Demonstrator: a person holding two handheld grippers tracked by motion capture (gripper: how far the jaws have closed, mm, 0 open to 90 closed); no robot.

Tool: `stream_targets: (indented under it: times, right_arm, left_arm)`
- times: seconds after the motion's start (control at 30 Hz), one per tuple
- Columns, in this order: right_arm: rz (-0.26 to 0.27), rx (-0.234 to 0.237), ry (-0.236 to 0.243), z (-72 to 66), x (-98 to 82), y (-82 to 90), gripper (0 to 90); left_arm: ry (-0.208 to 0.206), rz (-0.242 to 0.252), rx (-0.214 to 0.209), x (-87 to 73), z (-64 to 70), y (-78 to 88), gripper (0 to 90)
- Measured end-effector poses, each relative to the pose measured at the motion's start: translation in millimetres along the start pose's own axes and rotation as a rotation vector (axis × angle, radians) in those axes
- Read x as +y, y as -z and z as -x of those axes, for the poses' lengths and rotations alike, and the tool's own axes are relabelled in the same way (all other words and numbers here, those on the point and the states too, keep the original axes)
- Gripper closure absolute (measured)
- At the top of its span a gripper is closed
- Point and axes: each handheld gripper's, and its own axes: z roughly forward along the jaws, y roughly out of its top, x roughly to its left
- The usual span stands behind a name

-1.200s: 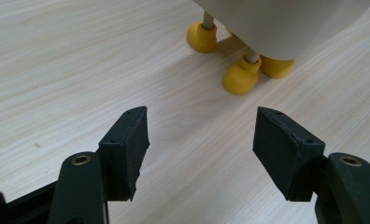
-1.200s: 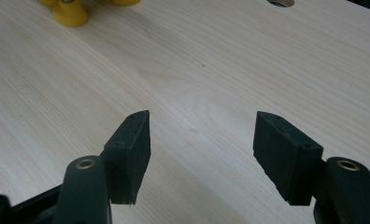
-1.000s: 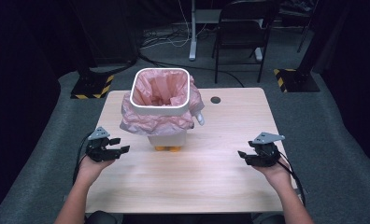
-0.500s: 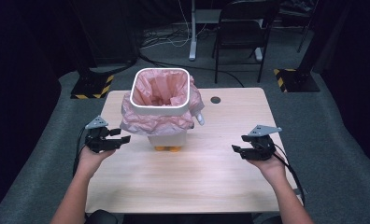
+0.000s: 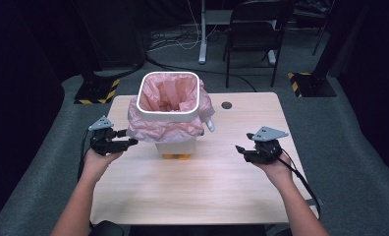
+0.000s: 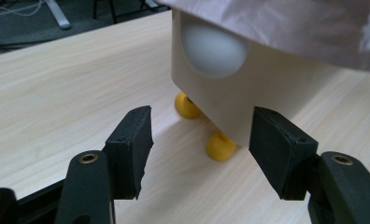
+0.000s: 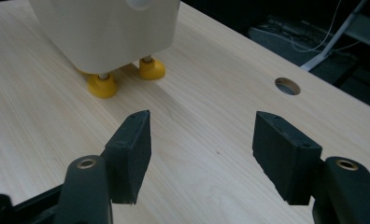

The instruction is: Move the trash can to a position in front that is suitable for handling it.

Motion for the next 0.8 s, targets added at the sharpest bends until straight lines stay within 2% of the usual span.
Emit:
stream_targets:
  times: [0.07, 0.17, 0.27, 0.37, 0.57, 0.7, 0.8]
  right_arm:
    - [-0.012, 0.013, -0.019, 0.0, 5.9, -2.6, 38.8]
    - [-0.018, 0.027, -0.017, -2.5, 15.7, -6.5, 38.6]
    - [-0.031, 0.056, -0.022, -4.8, 24.6, -12.2, 36.1]
    - [-0.032, 0.065, -0.024, -7.7, 31.0, -17.7, 33.9]
    - [-0.022, 0.059, 0.04, -14.6, 38.8, -24.5, 39.2]
    - [-0.028, 0.07, 0.021, -13.6, 41.6, -27.6, 38.0]
    - [-0.021, 0.075, 0.027, -14.4, 45.0, -29.4, 37.8]
  left_arm:
    - [-0.006, 0.017, -0.004, 2.4, 1.4, 0.5, 40.3]
    - [-0.019, 0.023, 0.002, 6.3, 3.8, 0.4, 40.1]
    - [-0.019, 0.031, -0.004, 8.5, 4.1, 0.2, 39.6]
    - [-0.019, 0.028, -0.006, 8.7, 4.2, -0.7, 39.2]
    - [-0.028, 0.024, 0.001, 10.4, 4.6, -2.1, 39.2]
    - [-0.03, 0.024, -0.003, 13.7, 5.9, -3.9, 39.3]
    - [-0.043, 0.019, -0.002, 16.3, 7.9, -6.3, 39.7]
